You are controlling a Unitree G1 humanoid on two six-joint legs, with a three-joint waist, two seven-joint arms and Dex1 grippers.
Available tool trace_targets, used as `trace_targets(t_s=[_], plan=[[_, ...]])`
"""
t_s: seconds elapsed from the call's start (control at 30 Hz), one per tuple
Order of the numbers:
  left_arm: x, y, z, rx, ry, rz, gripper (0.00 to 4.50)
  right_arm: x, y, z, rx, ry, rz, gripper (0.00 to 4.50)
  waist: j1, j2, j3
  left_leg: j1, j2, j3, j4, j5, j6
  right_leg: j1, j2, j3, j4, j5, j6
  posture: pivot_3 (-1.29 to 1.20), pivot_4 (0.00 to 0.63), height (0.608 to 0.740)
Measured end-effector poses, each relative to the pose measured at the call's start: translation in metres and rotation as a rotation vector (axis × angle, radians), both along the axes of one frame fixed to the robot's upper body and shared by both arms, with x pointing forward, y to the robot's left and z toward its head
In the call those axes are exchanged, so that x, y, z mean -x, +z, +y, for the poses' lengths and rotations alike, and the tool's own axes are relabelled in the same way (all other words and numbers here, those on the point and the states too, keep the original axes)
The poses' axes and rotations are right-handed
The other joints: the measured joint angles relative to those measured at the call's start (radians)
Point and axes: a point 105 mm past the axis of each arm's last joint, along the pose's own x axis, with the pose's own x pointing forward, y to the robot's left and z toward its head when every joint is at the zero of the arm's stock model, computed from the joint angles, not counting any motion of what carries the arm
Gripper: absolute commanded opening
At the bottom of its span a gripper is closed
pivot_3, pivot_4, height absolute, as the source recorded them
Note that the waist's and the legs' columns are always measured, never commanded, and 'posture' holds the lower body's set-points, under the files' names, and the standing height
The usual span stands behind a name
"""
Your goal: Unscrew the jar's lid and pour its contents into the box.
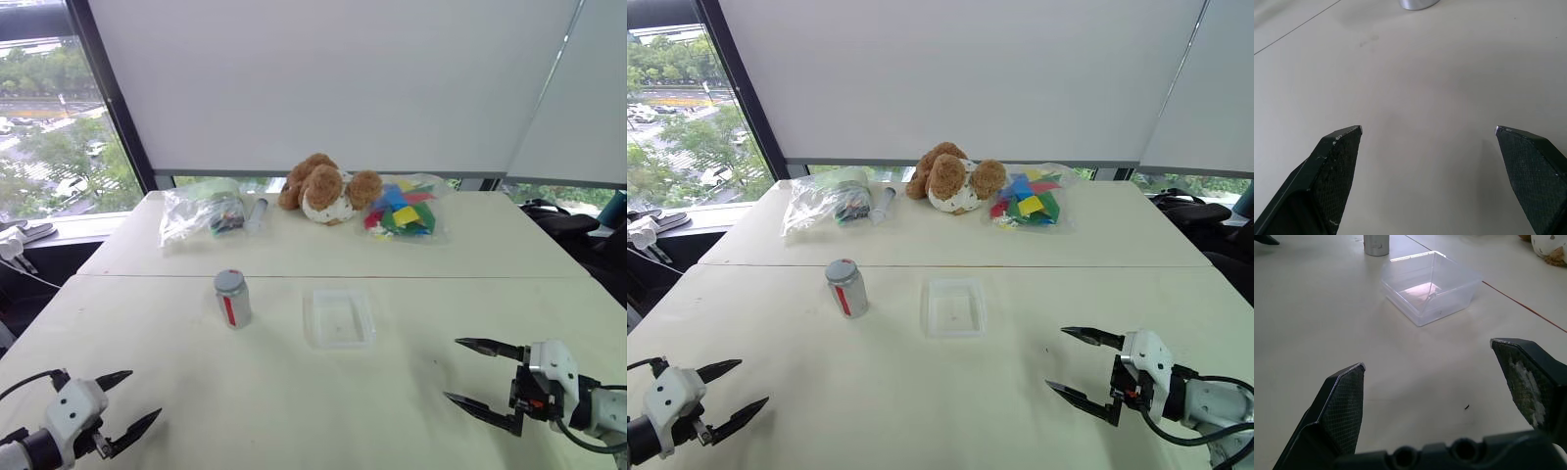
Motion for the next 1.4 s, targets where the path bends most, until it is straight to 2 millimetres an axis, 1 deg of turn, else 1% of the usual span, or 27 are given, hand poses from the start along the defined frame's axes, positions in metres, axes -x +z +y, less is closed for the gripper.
trace_targets(t_s=[0.13,0.3,0.53,0.67,0.73,0.83,0.9,0.97,1.03,1.13,1.27,1.33,1.4], plan=[[-0.001,0.001,-0.001,-0.005,-0.001,-0.014,4.50,-0.001,-0.002,0.001,-0.002,0.009,0.008,4.48,0.000,0.000,0.000,0.000,0.000,0.000,0.000,0.000,0.000,0.000,0.000,0.000,0.000,0.000,0.000,0.00,0.150,0.740],[0.000,0.006,-0.008,0.075,-0.014,0.000,4.50,-0.002,-0.004,0.002,-0.007,0.011,0.013,4.48,0.000,0.000,0.000,0.000,0.000,0.000,0.000,0.000,0.000,0.000,0.000,0.000,0.000,0.000,0.000,0.00,0.150,0.740],[0.000,0.007,-0.011,0.135,-0.017,0.027,4.50,-0.001,-0.007,0.005,-0.019,0.018,0.021,4.48,0.000,0.000,0.000,0.000,0.000,0.000,0.000,0.000,0.000,0.000,0.000,0.000,0.000,0.000,0.000,0.00,0.150,0.740],[-0.003,0.015,-0.016,0.195,-0.011,0.016,4.50,-0.003,-0.006,0.010,-0.064,0.016,0.003,4.48,0.000,0.000,0.000,0.000,0.000,0.000,0.000,0.000,0.000,0.000,0.000,0.000,0.000,0.000,0.000,0.00,0.150,0.740],[-0.005,0.022,-0.020,0.254,0.033,-0.028,4.50,-0.004,0.005,0.022,-0.180,0.048,-0.065,4.48,-0.003,0.000,0.000,0.000,0.000,0.000,0.000,0.000,0.000,0.000,0.000,0.000,0.000,0.000,0.000,0.00,0.150,0.740],[-0.001,0.031,-0.036,0.327,0.084,-0.104,4.50,-0.002,0.028,0.041,-0.297,0.130,-0.091,4.48,-0.005,0.000,0.000,-0.001,0.000,0.001,0.000,0.000,0.000,0.000,0.000,0.000,0.000,0.000,0.000,0.00,0.150,0.740],[0.003,0.033,-0.042,0.376,0.159,-0.143,4.50,-0.005,0.044,0.049,-0.348,0.154,-0.125,4.48,-0.004,-0.001,0.000,0.000,0.000,0.001,0.000,0.000,0.000,0.000,0.000,0.000,0.000,0.000,0.000,0.00,0.150,0.740],[0.006,0.033,-0.050,0.433,0.239,-0.173,4.50,-0.007,0.055,0.056,-0.381,0.169,-0.172,4.48,0.000,-0.001,0.000,0.000,0.000,0.001,0.001,0.000,0.000,0.000,0.000,0.000,0.000,0.000,0.000,0.00,0.150,0.740],[0.005,0.034,-0.061,0.483,0.305,-0.203,4.50,-0.008,0.062,0.064,-0.399,0.188,-0.194,4.48,0.003,-0.001,0.000,0.000,0.000,0.001,0.002,0.000,0.000,0.001,0.001,0.000,0.001,0.000,0.000,0.00,0.150,0.740],[-0.003,0.037,-0.079,0.526,0.384,-0.253,4.50,-0.009,0.067,0.080,-0.413,0.233,-0.202,4.48,0.008,-0.002,0.000,0.000,0.000,0.000,0.004,0.000,0.000,0.002,0.002,-0.002,0.001,0.001,0.001,0.00,0.150,0.740],[-0.025,0.047,-0.099,0.527,0.414,-0.304,4.50,-0.012,0.064,0.086,-0.407,0.246,-0.174,4.48,0.003,-0.002,0.000,0.000,0.000,0.000,0.005,0.000,0.000,0.004,0.006,-0.002,0.000,0.001,0.001,0.00,0.150,0.740],[-0.043,0.053,-0.110,0.543,0.425,-0.320,4.50,-0.013,0.066,0.088,-0.404,0.254,-0.177,4.48,0.003,-0.003,0.000,0.001,0.000,0.000,0.005,0.000,0.001,0.004,0.008,-0.002,0.000,0.002,0.002,0.00,0.150,0.740],[-0.061,0.055,-0.119,0.521,0.424,-0.314,4.50,-0.013,0.067,0.090,-0.398,0.269,-0.182,4.48,0.003,-0.003,0.000,0.002,0.000,0.000,0.005,0.000,0.001,0.005,0.009,-0.002,0.001,0.002,0.003,0.00,0.150,0.740]])
